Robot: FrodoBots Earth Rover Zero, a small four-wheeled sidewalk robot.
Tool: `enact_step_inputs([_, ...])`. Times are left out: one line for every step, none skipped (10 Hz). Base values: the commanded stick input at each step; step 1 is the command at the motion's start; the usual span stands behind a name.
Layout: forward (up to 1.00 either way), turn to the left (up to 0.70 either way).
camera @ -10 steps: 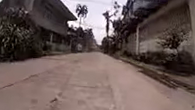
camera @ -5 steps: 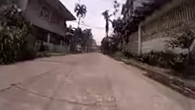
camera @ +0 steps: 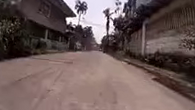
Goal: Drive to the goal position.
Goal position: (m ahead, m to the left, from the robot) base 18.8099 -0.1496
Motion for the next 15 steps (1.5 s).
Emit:
enact_step_inputs([1.00, 0.02])
enact_step_inputs([1.00, 0.02])
enact_step_inputs([1.00, 0.02])
enact_step_inputs([1.00, 0.02])
enact_step_inputs([1.00, 0.02])
enact_step_inputs([1.00, 0.02])
enact_step_inputs([1.00, 0.02])
enact_step_inputs([1.00, 0.02])
enact_step_inputs([1.00, 0.02])
enact_step_inputs([1.00, 0.02])
enact_step_inputs([1.00, 0.02])
enact_step_inputs([1.00, 0.02])
enact_step_inputs([1.00, 0.02])
enact_step_inputs([1.00, 0.02])
enact_step_inputs([1.00, 0.02])
